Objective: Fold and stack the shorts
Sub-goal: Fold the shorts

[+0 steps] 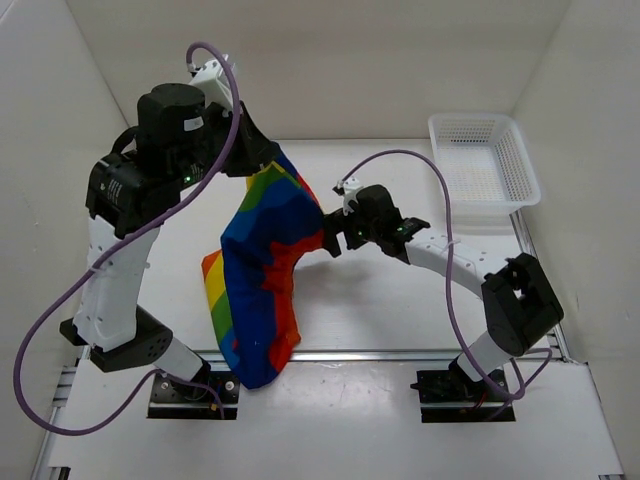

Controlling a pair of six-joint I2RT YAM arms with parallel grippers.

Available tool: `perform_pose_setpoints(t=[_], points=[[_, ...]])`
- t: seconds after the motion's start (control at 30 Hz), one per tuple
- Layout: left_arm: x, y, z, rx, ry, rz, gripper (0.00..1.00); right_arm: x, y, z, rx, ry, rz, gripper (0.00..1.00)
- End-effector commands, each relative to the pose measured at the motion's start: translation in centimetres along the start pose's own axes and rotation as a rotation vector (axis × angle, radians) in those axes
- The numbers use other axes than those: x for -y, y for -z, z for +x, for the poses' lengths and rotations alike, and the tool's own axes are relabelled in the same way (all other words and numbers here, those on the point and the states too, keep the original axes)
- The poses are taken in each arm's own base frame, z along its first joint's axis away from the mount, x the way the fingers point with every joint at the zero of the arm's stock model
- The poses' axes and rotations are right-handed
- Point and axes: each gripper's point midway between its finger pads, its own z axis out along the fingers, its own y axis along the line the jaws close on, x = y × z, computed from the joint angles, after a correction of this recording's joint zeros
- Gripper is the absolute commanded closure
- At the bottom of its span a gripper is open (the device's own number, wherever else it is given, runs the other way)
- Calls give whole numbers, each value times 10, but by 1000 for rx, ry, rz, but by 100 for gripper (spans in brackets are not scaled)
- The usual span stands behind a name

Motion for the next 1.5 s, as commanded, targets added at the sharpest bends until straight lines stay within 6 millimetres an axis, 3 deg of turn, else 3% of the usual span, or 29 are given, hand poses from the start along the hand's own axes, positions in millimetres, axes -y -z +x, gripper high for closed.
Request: perform_pose_setpoints(t=[0.0,0.2,0.27,0.37,0.47,0.6,0.77,0.83,0.87,0.9,0.93,1.2,1.3,1.33,1.37,1.43,1.47], points=[[-6,16,3,-2,-13,-12,90,-22,-6,-49,154,62,-93,0],[-17,32,7,-10,-28,-37,90,-52,1,-87,246,55,-221,15],[-19,36,7,-7,-23,-40,90,-76,8,-97,265,83,-297,17],[-24,38,8,-10,-20,-53,90,-101,5,-101,246,131,-348,27],[-25,42,6,2,-17,-57,90,-114,-3,-87,187,145,-375,44],[-29,42,4,10,-14,-72,90,-112,-9,-59,128,125,-363,44],[-28,48,-4,41,-11,-68,90,-100,-11,-40,101,115,-313,38],[-31,48,-6,45,-8,-76,90,-99,-14,-37,92,113,-312,38],[-31,48,-6,45,-8,-76,90,-101,-13,-45,113,117,-314,38],[-31,48,-6,45,-8,-76,90,-101,-20,-36,88,113,-320,38],[-31,48,-6,45,-8,-76,90,-102,-22,-44,99,115,-322,38],[-28,56,-11,74,0,-71,90,-98,-50,-31,55,78,-303,45],[-28,56,-11,74,0,-71,90,-96,-50,-34,64,38,-280,68],[-30,54,-9,66,1,-76,90,-94,-48,-35,69,37,-269,88],[-30,54,-9,66,1,-76,90,-87,-39,-46,106,18,-220,100],[-32,52,-8,63,1,-89,90,-79,-28,-49,136,-11,-168,100],[-33,52,-11,75,1,-93,90,-79,-12,-63,183,-18,-157,100]])
